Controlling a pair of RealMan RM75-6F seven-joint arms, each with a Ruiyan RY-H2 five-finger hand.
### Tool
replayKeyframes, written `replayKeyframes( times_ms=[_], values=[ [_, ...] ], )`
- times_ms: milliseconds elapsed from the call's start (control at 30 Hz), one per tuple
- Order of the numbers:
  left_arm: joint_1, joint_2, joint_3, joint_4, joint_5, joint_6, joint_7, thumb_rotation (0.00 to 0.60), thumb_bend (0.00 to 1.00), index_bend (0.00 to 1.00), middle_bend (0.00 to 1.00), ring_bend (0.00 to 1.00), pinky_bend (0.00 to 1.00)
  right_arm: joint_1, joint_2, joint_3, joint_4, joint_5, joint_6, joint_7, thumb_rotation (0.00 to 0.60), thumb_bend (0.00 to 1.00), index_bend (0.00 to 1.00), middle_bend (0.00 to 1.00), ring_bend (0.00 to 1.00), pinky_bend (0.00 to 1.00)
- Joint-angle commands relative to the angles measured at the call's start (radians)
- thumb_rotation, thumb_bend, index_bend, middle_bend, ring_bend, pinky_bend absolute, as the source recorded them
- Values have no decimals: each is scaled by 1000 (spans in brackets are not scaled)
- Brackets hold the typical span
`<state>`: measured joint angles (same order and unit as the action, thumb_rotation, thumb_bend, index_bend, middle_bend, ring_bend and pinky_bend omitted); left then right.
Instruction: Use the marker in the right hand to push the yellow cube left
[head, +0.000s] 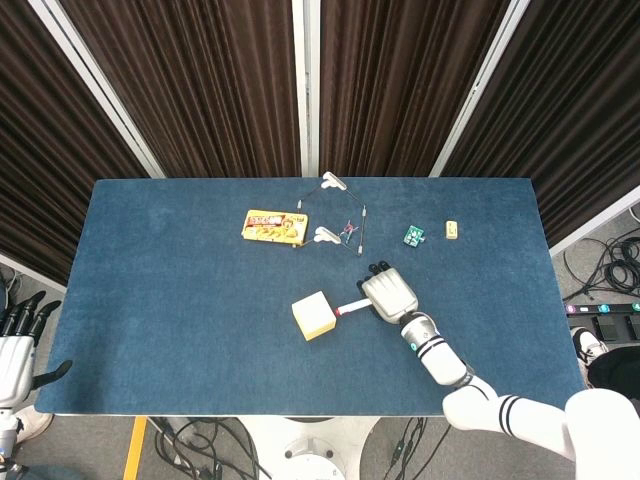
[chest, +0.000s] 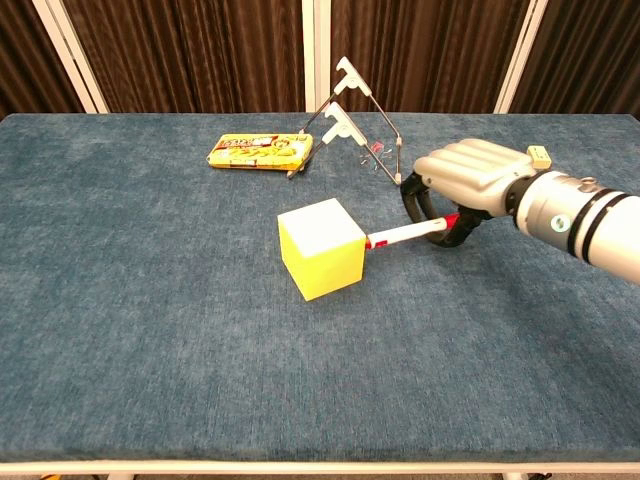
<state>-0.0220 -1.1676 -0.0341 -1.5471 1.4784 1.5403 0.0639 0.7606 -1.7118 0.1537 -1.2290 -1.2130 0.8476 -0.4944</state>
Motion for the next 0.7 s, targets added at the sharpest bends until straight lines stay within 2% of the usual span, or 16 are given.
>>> replayKeyframes(
  times_ms=[33,367,700],
  values=[
    [2,1,1,0,1,2,-3,600,36,213,177,131,143,22,-35,13,-19,58,-11,-70,600,439,660,552,219,212],
    [7,1,2,8,2,4,-12,600,36,213,177,131,143,92,-128,62,-77,210,3,-216,600,438,661,555,231,190],
    [4,0,1,11,-1,-5,-10,600,35,213,177,131,143,210,-250,109,-34,345,11,-346,600,438,662,557,232,170]
  ],
)
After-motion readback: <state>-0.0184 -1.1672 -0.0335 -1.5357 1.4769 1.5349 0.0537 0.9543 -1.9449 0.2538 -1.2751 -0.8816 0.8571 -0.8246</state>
